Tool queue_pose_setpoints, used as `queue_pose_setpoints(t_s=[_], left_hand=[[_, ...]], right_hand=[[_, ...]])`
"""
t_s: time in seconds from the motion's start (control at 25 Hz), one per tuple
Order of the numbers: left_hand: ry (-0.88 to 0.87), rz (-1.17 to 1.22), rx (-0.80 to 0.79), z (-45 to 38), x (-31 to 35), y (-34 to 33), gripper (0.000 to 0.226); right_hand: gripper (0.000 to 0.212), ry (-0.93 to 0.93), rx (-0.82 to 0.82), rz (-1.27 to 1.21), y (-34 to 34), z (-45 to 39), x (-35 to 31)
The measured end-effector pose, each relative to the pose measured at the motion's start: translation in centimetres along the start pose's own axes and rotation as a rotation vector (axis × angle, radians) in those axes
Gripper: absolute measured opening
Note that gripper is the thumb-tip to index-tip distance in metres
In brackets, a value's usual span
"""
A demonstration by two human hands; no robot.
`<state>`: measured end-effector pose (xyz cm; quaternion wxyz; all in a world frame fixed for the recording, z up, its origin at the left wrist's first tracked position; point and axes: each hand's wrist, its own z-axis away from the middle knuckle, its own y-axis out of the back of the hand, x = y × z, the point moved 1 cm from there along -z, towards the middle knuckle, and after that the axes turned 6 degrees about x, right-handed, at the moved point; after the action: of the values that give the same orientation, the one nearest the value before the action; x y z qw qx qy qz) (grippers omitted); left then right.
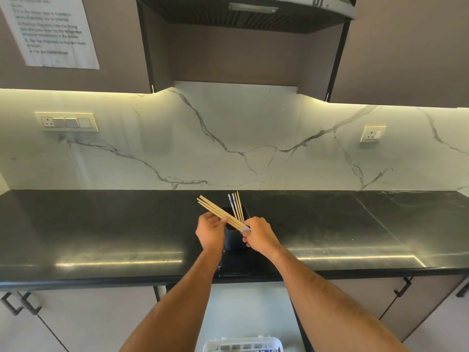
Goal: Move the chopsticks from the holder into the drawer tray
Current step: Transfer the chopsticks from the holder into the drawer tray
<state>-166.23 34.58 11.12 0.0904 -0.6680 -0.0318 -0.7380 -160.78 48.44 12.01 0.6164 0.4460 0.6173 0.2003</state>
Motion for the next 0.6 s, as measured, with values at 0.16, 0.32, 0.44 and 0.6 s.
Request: queue_pose_setpoints(t_s=[0.16, 0.32, 0.44, 0.6], left_hand=[[-0.758, -0.619, 0.146, -0.1, -0.7, 2.9, 0.056], [-1.037, -1.226, -0.439, -0.5, -0.9, 2.4, 0.042], [-0.883, -1.382, -0.528, -0.5, -1.0, 2.3, 0.018], [-0.845, -1.389, -0.528, -0.3, -1.3, 2.6, 0.018]], right_hand=[[0.018, 0.079, 0.074, 0.267, 1.2, 0.5, 1.2], [0.016, 0.214, 0.043, 0.392, 1.0, 1.2, 1.0], [0.015, 0.326, 0.023, 0.472, 0.9, 1.7, 0.7], [0.03, 0.23, -0.007, 0.206, 1.6, 2.1, 1.5]])
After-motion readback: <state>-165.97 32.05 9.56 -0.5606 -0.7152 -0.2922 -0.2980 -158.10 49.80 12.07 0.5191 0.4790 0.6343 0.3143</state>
